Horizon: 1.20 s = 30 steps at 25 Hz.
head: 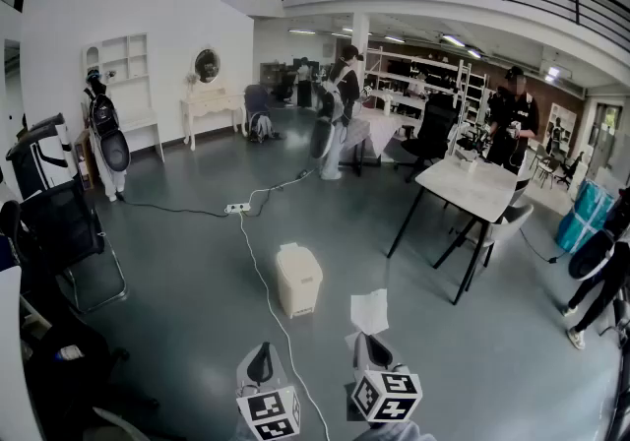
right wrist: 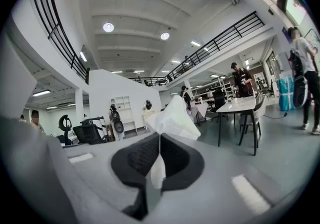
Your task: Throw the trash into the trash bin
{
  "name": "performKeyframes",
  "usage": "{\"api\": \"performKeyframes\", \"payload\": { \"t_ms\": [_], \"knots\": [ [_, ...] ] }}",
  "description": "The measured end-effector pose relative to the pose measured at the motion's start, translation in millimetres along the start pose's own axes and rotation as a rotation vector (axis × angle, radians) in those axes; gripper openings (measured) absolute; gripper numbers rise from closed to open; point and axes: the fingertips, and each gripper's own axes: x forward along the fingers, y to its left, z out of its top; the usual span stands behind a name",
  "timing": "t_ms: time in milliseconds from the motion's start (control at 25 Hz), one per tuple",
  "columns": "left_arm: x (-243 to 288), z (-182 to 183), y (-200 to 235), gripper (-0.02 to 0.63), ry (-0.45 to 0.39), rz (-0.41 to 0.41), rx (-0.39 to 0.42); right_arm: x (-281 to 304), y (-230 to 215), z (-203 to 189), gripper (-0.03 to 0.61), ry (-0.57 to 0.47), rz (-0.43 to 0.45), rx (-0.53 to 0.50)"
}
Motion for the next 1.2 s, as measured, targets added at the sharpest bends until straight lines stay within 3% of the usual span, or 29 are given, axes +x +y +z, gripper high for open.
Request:
{"api": "performKeyframes", "payload": {
  "t_ms": [280,560,1200],
  "knots": [
    [12,-2,12,0.008,0.012,0.010,0.006,13,5,0,0.011,0.000,0.006,0.004],
    [33,5,32,0.008,-0.015,-0.019,0.060,40,18,1,0.012,-0.013,-0.014,0.018],
    [99,-1,66,0.008,0.028,-0.030,0.034,101,4,3,0.012,0.014,-0.086,0.009]
  ]
}}
